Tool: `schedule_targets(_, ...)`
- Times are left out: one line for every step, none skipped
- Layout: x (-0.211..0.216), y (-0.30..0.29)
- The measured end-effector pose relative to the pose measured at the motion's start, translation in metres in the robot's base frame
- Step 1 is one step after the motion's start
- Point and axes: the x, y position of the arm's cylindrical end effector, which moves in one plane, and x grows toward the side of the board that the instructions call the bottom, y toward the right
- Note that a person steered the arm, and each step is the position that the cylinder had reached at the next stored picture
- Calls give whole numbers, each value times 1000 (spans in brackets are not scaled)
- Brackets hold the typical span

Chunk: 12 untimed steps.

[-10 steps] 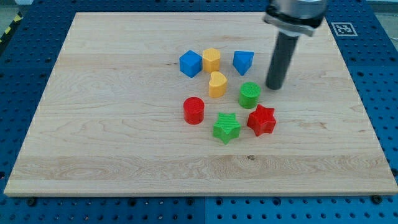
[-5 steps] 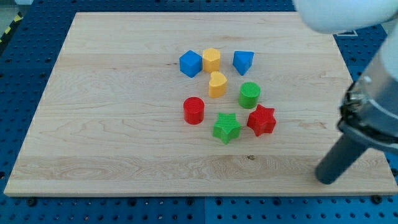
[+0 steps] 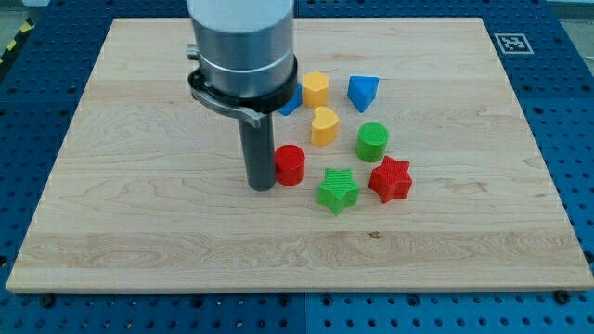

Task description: Slightly move the red star towards the bottom

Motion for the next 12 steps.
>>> schedule_targets(0,0)
schedule_targets(-25,-6)
schedule_targets(-54,-8)
schedule_targets(-54,-4)
schedule_targets(-54,34)
schedule_targets(-54,53)
schedule_targets(-51,53)
schedule_targets(-44,56)
schedule_targets(-43,65)
schedule_targets(-41,74)
schedule_targets(-33,87)
schedule_targets(-25,101)
